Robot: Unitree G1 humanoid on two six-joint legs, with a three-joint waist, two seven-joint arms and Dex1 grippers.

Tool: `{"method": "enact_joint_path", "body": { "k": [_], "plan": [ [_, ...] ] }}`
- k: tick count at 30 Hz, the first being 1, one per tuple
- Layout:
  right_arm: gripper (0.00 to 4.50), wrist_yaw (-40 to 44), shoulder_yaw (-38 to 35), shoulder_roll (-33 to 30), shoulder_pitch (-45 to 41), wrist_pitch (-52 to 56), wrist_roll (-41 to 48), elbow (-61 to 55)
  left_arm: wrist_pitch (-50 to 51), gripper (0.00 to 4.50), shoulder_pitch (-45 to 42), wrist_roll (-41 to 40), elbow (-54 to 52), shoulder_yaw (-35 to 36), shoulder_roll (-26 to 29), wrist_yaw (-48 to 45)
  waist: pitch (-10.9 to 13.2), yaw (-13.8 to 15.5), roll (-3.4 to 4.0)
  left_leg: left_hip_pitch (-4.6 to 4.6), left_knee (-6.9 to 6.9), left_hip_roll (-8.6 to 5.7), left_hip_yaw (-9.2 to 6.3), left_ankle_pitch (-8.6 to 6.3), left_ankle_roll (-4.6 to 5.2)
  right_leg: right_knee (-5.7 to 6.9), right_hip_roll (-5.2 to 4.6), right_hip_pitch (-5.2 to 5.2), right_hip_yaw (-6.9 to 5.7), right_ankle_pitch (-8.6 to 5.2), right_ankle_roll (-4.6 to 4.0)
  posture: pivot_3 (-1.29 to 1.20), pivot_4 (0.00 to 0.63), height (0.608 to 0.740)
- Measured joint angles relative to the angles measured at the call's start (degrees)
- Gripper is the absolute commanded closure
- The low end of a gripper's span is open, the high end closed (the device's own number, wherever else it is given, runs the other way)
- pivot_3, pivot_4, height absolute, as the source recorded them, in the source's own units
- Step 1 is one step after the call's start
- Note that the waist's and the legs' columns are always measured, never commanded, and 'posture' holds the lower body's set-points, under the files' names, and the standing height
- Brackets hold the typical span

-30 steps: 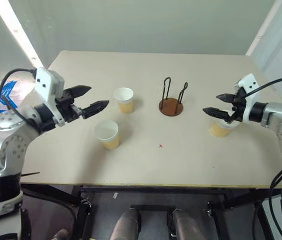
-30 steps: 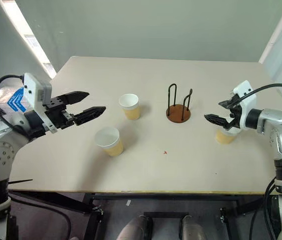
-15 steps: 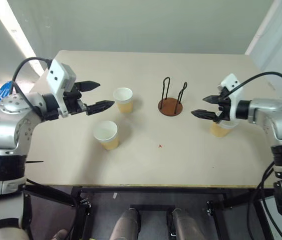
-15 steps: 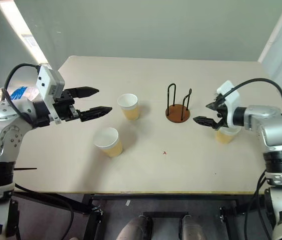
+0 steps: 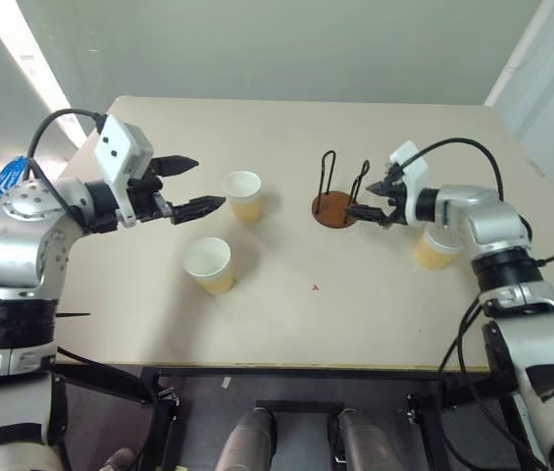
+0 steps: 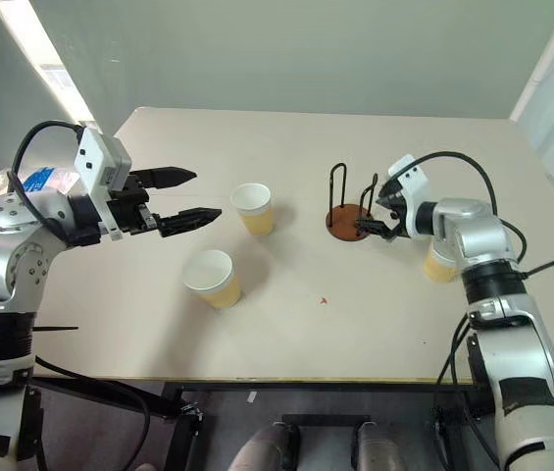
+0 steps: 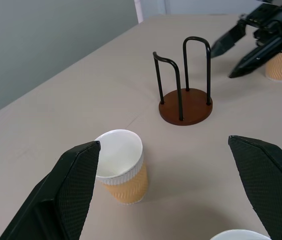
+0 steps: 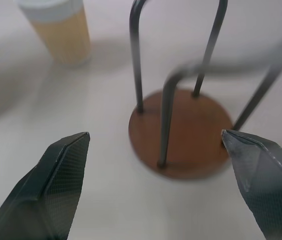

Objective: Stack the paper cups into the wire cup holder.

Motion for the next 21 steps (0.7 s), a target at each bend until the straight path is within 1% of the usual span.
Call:
{"method": "enact_joint_path", "body": {
  "k": [5, 8, 15, 18, 19, 21],
  "plan": [
    [0.02, -2.41, -1.55, 3.35, -3.42, -3.82, -0.61, 6.65, 0.01, 0.00, 0.74, 0.01, -0.38, 0.11, -0.07, 0.12, 0.00, 0.08, 0.00, -0.01, -0.02, 0.00, -0.02, -0.09, -0.10, 0.00, 0.00, -0.02, -0.02, -0.04, -0.07, 0.00, 0.150, 0.740],
    [0.61, -3.30, -2.55, 4.21, -4.08, -4.85, -0.62, 8.67, 0.02, 0.00, 1.14, 0.00, -0.46, 0.30, -0.06, 0.48, 0.00, 0.10, 0.00, -0.02, 0.00, 0.00, -0.02, -0.17, -0.13, 0.00, 0.00, -0.02, -0.03, -0.03, -0.06, 0.00, 0.150, 0.740],
    [3.09, -3.88, -3.86, 4.50, -4.08, -5.05, -0.68, 9.07, 0.16, 0.00, 1.73, -0.07, -0.72, 0.32, -0.06, 1.20, 0.00, 0.06, 0.00, -0.02, 0.00, 0.03, -0.02, -0.31, -0.34, 0.00, 0.01, -0.02, -0.04, -0.01, -0.02, 0.00, 0.150, 0.740],
    [4.23, -3.85, -3.97, 4.50, -3.94, -4.92, -0.79, 8.86, 0.48, 0.00, 2.46, -0.23, -1.65, 0.45, -0.08, 1.41, 0.00, 0.02, 0.00, -0.01, 0.00, 0.03, -0.02, -0.31, -0.34, 0.02, 0.01, -0.02, -0.04, -0.01, -0.02, 0.00, 0.150, 0.740],
    [4.49, -3.79, -4.07, 4.50, -3.84, -4.78, -0.72, 8.44, 0.72, 0.00, 2.74, -0.42, -2.19, 0.64, -0.24, 1.56, 0.00, 0.02, 0.00, -0.01, 0.00, 0.03, -0.02, -0.31, -0.35, 0.02, 0.01, -0.02, -0.04, -0.01, -0.02, 0.00, 0.150, 0.740],
    [4.49, -3.19, -4.11, 4.46, -3.42, -3.89, -0.58, 6.40, 1.50, 0.00, 3.46, -1.06, -3.32, 0.85, -0.54, 1.88, 0.00, 0.01, 0.00, -0.01, 0.01, 0.04, -0.02, -0.31, -0.34, 0.03, 0.01, -0.01, -0.06, -0.01, -0.02, 0.00, 0.150, 0.740]
  ]
}}
